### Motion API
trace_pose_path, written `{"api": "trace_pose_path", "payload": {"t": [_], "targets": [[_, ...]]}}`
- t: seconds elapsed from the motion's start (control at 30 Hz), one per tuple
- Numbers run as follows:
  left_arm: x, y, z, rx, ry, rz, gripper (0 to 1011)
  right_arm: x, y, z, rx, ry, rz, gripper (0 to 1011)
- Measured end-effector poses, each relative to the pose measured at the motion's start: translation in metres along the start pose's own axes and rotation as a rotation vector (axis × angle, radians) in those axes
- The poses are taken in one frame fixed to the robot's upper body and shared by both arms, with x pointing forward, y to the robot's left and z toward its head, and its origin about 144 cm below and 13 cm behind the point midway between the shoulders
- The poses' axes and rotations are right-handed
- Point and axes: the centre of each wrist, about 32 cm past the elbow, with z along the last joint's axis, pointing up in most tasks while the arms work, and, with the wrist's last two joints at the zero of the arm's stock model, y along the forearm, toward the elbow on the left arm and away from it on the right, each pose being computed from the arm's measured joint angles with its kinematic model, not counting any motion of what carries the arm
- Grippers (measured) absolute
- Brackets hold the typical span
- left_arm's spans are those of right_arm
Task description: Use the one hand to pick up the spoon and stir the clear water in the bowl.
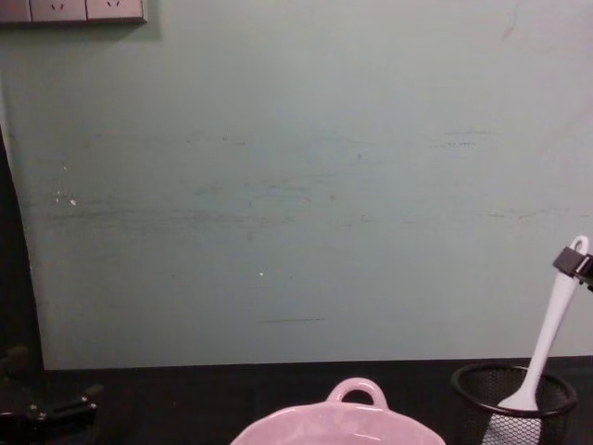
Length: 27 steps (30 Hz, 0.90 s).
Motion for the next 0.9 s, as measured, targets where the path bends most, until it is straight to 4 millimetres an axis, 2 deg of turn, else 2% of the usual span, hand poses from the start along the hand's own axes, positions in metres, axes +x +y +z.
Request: {"api": "trace_pose_path", "payload": {"t": [0.37, 0.9], "targets": [[0.0, 0.0, 0.0, 0.0, 0.0, 0.0, 1011, 0.0027, -0.0006, -0.0071, -0.004, 0.041, -0.009, 118], [0.0, 0.0, 0.0, 0.0, 0.0, 0.0, 1011, 0.0026, 0.0016, -0.01, -0.031, 0.009, -0.016, 118]]}}
